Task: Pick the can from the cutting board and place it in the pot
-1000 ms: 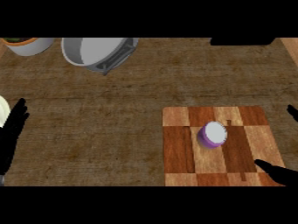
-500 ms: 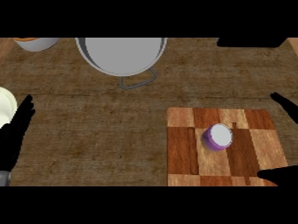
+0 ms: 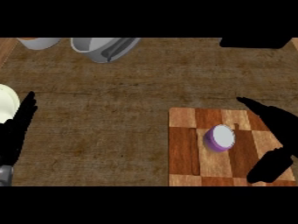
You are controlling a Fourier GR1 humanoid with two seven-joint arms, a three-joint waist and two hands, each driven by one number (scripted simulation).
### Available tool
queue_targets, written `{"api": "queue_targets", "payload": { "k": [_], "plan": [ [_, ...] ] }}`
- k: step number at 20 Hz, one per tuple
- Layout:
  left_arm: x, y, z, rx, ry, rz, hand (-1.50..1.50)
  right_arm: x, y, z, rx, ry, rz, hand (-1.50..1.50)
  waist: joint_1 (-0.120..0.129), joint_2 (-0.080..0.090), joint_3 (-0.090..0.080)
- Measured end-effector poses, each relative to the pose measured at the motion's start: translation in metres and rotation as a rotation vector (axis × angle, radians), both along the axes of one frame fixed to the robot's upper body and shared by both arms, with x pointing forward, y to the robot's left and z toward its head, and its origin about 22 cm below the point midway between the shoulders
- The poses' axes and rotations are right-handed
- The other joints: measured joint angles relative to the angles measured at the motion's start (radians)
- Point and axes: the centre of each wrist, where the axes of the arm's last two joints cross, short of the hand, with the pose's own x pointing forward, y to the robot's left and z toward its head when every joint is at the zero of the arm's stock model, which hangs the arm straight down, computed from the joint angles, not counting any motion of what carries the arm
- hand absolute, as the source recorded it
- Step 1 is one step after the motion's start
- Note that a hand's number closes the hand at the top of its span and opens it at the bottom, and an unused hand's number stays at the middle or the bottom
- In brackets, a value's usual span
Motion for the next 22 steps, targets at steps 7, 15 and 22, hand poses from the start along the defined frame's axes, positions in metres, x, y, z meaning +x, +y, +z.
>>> {"api": "queue_targets", "payload": {
  "k": [7,15,22],
  "plan": [
    [-0.008,0.001,0.002,-0.005,-0.001,0.009,0.0,0.026,0.03,-0.008,0.022,0.088,0.051,-1.5,-0.015,-0.004,0.001],
    [-0.005,0.003,0.001,0.0,0.002,0.018,0.0,0.048,0.056,-0.029,-0.054,0.14,0.066,-1.5,-0.021,-0.005,0.002],
    [-0.009,0.006,-0.004,-0.007,0.002,0.021,0.0,0.053,0.067,-0.047,-0.086,0.185,0.067,-1.5,-0.026,-0.006,0.002]
  ]
}}
